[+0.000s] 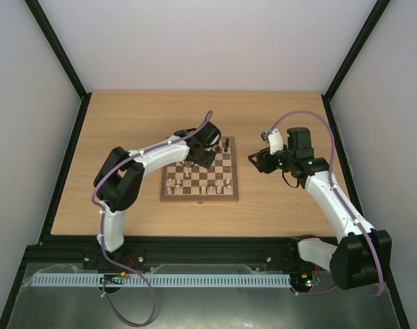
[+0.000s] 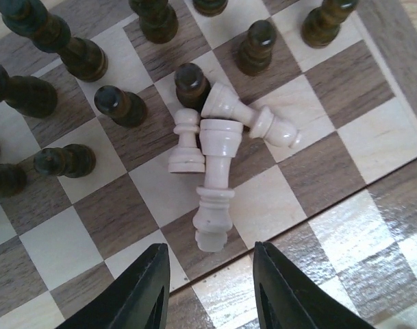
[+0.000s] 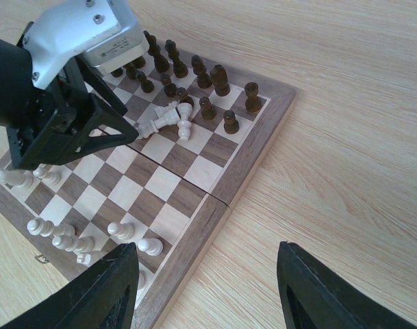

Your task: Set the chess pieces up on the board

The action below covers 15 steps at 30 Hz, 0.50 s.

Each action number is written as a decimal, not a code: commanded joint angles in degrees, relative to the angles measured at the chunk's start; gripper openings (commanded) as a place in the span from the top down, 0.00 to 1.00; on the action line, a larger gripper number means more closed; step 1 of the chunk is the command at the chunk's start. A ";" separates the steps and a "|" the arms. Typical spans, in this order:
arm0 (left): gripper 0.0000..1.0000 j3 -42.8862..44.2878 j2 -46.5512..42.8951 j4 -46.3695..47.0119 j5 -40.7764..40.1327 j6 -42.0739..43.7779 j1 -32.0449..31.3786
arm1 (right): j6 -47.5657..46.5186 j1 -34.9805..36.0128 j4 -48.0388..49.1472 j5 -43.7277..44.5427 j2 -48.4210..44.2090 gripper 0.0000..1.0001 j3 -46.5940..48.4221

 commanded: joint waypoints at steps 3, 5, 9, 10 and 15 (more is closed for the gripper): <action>0.66 2.31 2.80 1.66 -0.13 -0.88 1.17 | -0.61 -0.17 -1.28 -0.53 -0.09 0.43 -0.48; 0.66 2.65 3.50 2.15 0.39 -0.52 1.27 | -0.66 -0.15 -1.36 -0.49 -0.04 0.43 -0.48; 0.67 3.24 5.12 2.54 1.16 -0.09 1.46 | -0.79 -0.19 -1.36 -0.40 0.09 0.43 -0.51; 0.68 3.40 5.46 2.68 1.39 0.03 1.44 | -0.82 -0.24 -1.37 -0.41 0.13 0.43 -0.52; 0.73 4.34 6.95 1.76 2.15 0.15 1.55 | -0.85 -0.15 -1.47 -0.40 0.34 0.43 -0.43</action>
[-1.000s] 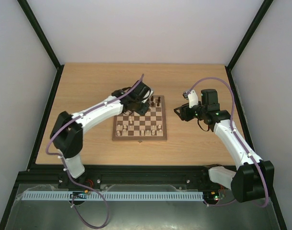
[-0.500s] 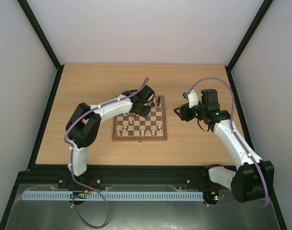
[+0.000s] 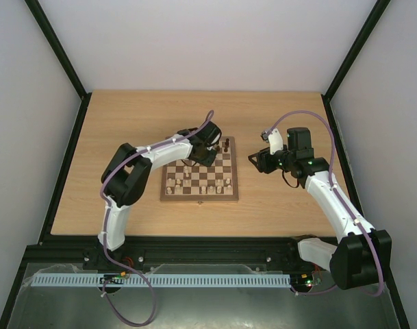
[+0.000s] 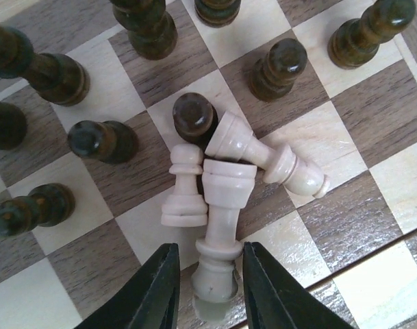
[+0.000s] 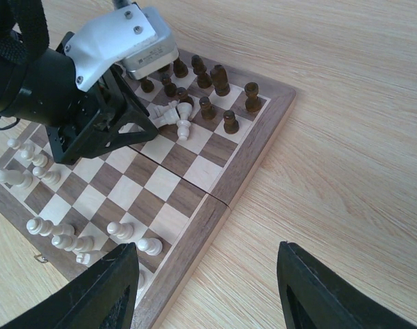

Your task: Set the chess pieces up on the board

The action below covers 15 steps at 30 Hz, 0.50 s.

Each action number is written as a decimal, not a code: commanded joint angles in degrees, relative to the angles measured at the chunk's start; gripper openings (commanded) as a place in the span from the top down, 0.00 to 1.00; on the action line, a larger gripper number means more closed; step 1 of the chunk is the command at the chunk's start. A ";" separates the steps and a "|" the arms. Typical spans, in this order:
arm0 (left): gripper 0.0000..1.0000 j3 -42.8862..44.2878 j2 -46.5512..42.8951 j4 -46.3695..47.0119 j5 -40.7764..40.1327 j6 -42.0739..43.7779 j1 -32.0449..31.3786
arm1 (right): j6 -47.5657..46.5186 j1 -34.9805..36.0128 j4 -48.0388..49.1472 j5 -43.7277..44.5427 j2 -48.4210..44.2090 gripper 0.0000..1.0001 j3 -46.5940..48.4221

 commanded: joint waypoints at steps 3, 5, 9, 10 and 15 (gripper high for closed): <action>0.78 1.56 1.70 -1.04 1.21 0.28 0.33 | -0.66 -0.12 -1.51 -0.40 0.40 0.43 -0.47; 0.82 1.04 1.44 -1.51 1.83 0.39 0.29 | -0.54 -0.16 -1.61 -0.45 0.55 0.43 -0.47; 0.88 -3.24 -1.77 -0.75 2.82 -0.32 0.15 | -0.53 -0.16 -1.66 -0.61 0.67 0.43 -0.35; 0.89 -4.83 -3.29 0.03 3.22 -0.66 0.19 | -0.44 -0.13 -1.70 -0.62 0.67 0.43 -0.38; 0.91 -12.68 -10.68 4.83 5.06 -2.45 0.27 | -0.27 -0.15 -1.80 -1.49 1.14 0.43 -0.31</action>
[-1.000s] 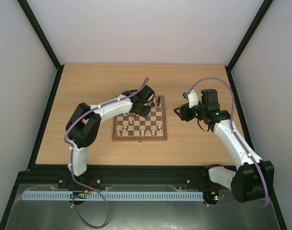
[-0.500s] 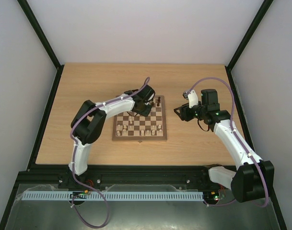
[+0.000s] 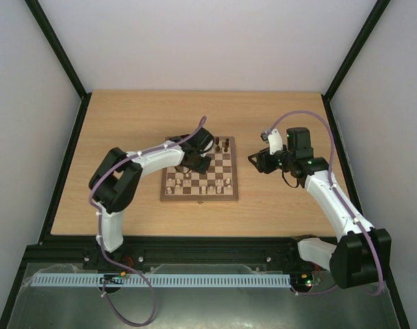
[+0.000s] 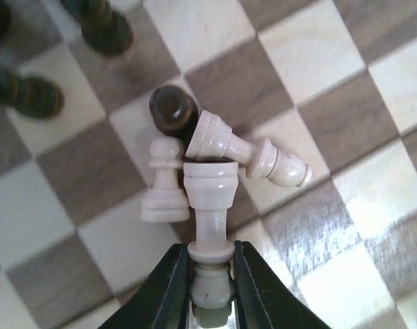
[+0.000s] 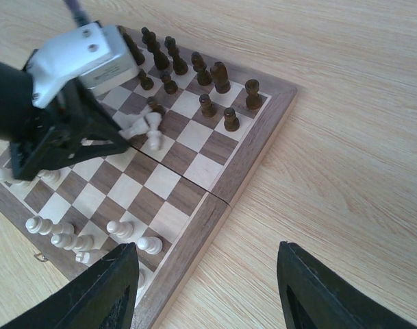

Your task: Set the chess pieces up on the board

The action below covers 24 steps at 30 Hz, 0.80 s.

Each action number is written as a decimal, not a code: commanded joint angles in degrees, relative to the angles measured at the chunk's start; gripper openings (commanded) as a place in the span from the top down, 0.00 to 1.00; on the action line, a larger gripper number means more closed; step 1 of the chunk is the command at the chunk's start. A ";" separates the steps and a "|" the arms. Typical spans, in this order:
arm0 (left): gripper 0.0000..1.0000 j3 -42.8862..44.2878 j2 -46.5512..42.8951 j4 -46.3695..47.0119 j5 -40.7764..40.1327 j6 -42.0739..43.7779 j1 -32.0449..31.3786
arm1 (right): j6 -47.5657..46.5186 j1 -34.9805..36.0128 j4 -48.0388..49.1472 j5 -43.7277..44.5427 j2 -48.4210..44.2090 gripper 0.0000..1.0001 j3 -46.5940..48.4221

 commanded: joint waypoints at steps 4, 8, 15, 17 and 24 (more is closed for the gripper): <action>0.92 -8.38 -9.69 5.99 6.30 -2.77 0.28 | 0.30 -0.15 -1.96 -2.68 1.62 0.43 -0.14; 0.93 -11.77 -12.53 10.37 10.54 -4.43 0.44 | 1.12 -0.19 -1.98 -4.12 1.83 0.44 0.04; 0.93 -13.10 -13.09 13.73 14.08 -5.86 2.03 | 1.59 -0.14 -2.37 -5.52 3.29 0.45 0.30; 0.93 -13.48 -13.94 14.41 15.01 -6.09 2.11 | 1.58 -0.14 -2.30 -6.05 3.67 0.45 0.36; 0.92 -16.16 -18.62 15.86 18.30 -6.70 4.00 | 1.32 -0.12 -3.71 -8.48 8.23 0.48 3.50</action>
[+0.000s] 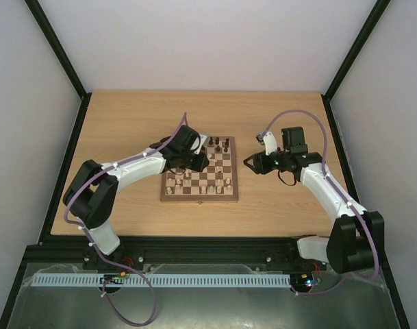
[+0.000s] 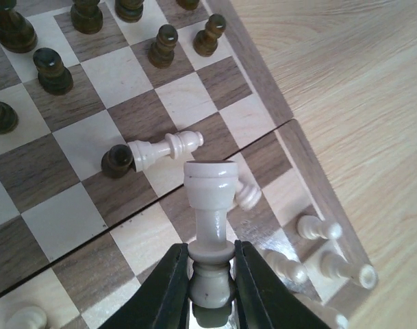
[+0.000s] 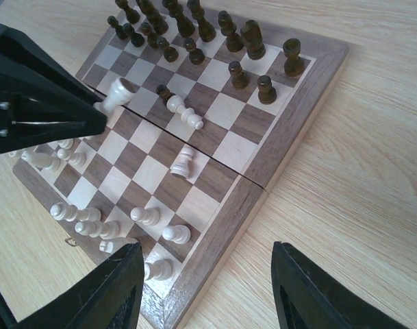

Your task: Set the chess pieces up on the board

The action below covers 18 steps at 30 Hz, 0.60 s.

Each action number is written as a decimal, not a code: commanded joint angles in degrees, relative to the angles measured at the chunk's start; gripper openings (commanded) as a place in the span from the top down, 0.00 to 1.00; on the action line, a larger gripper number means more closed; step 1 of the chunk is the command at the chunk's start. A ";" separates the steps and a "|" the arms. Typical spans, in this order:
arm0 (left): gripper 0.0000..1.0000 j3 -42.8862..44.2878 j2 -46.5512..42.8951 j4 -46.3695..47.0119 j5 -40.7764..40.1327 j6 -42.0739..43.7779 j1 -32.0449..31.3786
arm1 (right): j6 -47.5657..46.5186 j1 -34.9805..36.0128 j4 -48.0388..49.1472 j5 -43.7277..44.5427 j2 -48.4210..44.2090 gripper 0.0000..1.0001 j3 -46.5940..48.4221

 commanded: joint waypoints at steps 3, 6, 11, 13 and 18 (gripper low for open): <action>0.91 -2.48 -5.33 0.24 8.52 -0.30 2.07 | -1.19 0.15 -4.96 -5.08 5.47 0.49 5.41; 0.91 -4.00 -7.39 0.79 14.81 -0.16 2.35 | -7.51 1.30 -8.97 -8.96 6.26 0.50 8.59; 0.90 -2.29 -8.14 -2.74 24.20 -0.30 3.18 | -28.16 5.26 -14.66 -5.66 3.40 0.50 13.05; 0.90 -0.42 -7.68 -6.32 27.45 0.78 3.26 | -35.94 7.80 -18.26 -2.74 3.17 0.50 15.35; 0.89 3.28 -6.66 -11.85 33.82 3.32 3.38 | -47.51 15.82 -21.29 7.89 1.37 0.49 17.27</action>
